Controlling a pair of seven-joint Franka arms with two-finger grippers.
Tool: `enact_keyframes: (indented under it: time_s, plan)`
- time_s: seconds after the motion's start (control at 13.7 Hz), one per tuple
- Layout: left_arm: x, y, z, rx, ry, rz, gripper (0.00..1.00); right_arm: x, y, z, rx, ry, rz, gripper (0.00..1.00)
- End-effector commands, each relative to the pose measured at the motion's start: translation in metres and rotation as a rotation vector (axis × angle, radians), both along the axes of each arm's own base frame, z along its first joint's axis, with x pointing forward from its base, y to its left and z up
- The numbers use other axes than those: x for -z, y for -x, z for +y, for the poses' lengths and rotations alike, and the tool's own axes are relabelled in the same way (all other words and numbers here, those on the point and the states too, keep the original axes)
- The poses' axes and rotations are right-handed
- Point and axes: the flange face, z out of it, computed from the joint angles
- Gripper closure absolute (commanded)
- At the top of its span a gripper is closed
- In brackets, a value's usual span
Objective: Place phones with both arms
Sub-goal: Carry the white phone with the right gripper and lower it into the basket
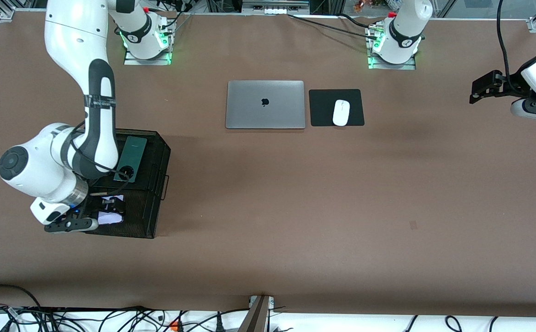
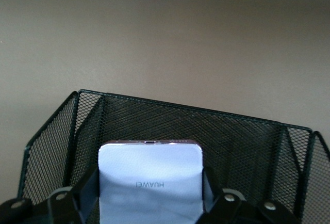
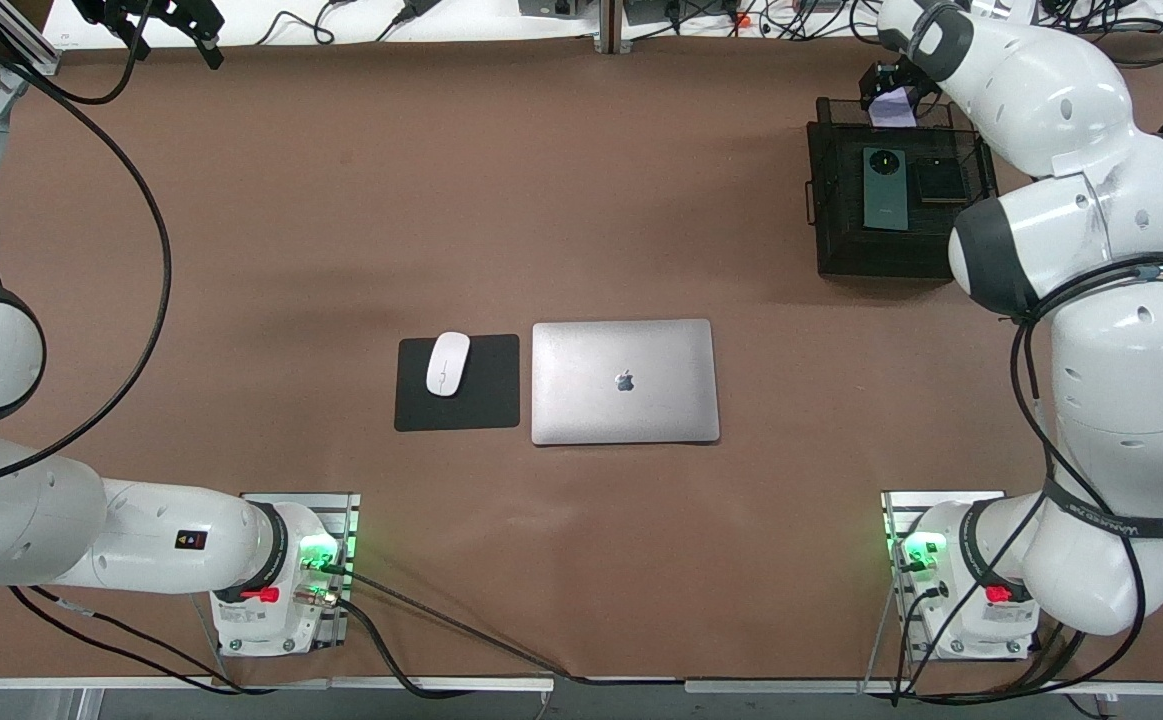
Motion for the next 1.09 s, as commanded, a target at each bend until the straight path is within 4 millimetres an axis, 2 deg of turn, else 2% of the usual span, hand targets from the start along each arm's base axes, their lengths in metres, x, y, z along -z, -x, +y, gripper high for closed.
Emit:
enact_keyframes:
  time_s: [0.0,0.22,0.36,0.44,0.51,0.58,0.8,0.95,1.02]
  plan:
    - [-0.006,0.007,-0.002,0.006,-0.01,-0.001,0.0,0.005,-0.006,0.0,0.0,0.006,-0.035,0.97]
    - [-0.006,0.007,-0.001,0.003,-0.009,-0.001,0.0,0.021,-0.006,-0.007,0.065,0.005,-0.039,0.96]
    - [-0.006,0.007,0.0,0.002,-0.011,-0.001,0.0,0.025,-0.005,-0.009,0.092,0.0,-0.028,0.79]
    - [-0.006,0.007,0.0,0.002,-0.009,-0.001,0.0,0.027,-0.004,-0.008,0.092,0.0,-0.025,0.44]
    - [-0.006,0.007,0.0,0.002,-0.009,-0.001,0.0,0.031,-0.004,-0.002,0.086,-0.007,-0.024,0.0]
    - [-0.006,0.007,0.0,0.002,-0.011,-0.001,0.0,0.032,-0.004,-0.004,0.087,-0.009,-0.021,0.0]
    - [-0.006,0.007,0.0,0.002,-0.009,-0.001,0.0,0.019,-0.008,-0.011,0.092,-0.019,-0.038,0.0]
    - [-0.006,0.007,0.0,0.002,-0.009,-0.001,0.0,0.003,-0.012,-0.016,0.089,-0.034,-0.033,0.0]
    - [-0.006,0.007,0.0,0.002,-0.009,-0.001,0.0,-0.013,-0.015,-0.023,0.087,-0.047,-0.002,0.01]
